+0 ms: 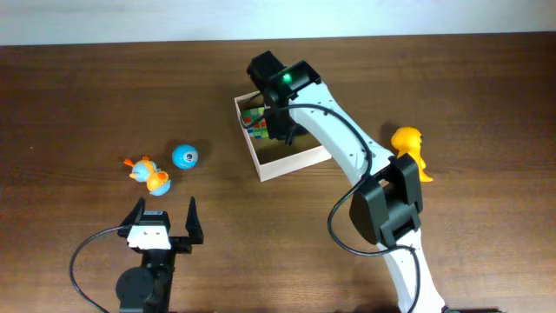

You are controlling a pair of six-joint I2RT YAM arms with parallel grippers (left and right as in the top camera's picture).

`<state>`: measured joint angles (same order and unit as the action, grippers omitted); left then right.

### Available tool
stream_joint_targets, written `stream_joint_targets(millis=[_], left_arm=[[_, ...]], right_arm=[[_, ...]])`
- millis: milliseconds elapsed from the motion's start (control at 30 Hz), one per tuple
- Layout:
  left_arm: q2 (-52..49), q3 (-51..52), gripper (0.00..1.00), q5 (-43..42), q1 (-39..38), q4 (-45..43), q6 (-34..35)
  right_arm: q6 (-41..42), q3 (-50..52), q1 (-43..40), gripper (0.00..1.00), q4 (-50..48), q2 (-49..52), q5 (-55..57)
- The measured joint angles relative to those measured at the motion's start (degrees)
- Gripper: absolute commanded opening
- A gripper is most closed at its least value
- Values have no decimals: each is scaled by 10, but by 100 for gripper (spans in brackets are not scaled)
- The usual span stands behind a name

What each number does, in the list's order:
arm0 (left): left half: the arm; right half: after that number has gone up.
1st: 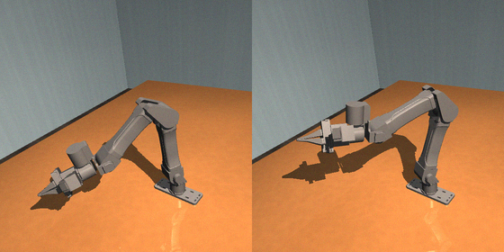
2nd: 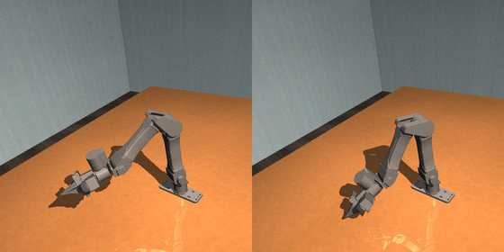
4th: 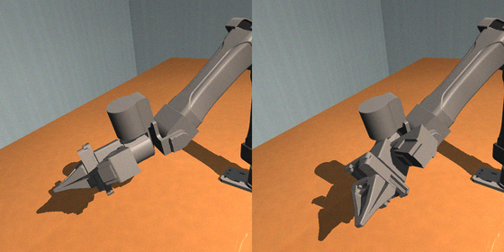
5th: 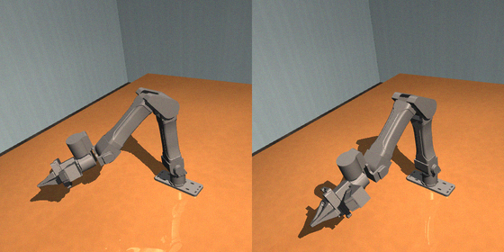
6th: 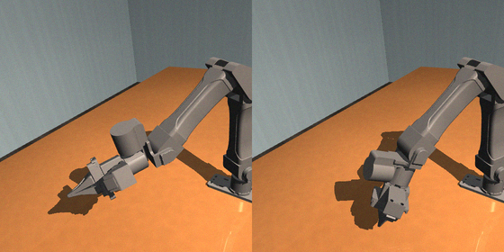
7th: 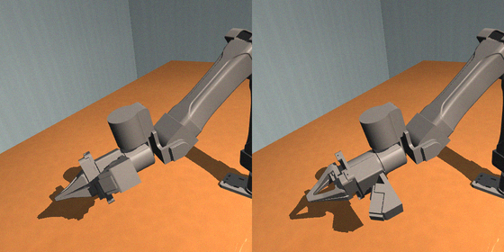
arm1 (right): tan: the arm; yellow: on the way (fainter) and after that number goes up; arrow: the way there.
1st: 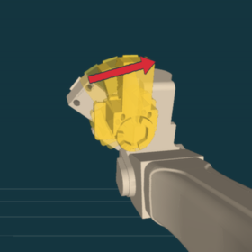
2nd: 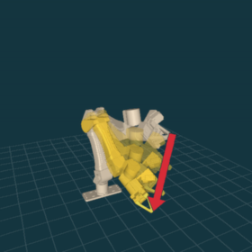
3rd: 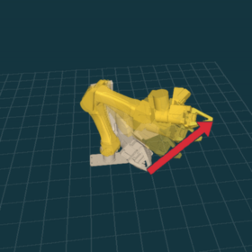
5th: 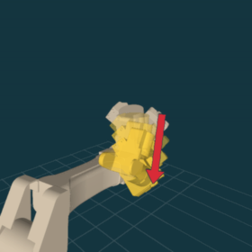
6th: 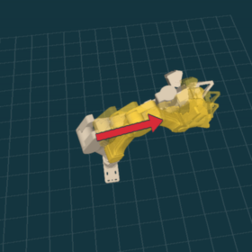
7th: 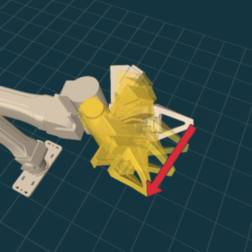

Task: Pack container

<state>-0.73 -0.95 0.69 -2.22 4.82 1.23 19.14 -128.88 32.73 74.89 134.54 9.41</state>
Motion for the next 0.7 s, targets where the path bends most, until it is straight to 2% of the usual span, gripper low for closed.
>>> stream_joint_targets(millis=[167,333,700], left_arm=[[0,0,99,0,0,0,0],[0,0,99,0,0,0,0],[0,0,99,0,0,0,0]], right_arm=[[-98,-38,13,23,-29,0,0],[-179,-48,31,31,-84,0,0],[-238,-48,55,35,-235,0,-24]])
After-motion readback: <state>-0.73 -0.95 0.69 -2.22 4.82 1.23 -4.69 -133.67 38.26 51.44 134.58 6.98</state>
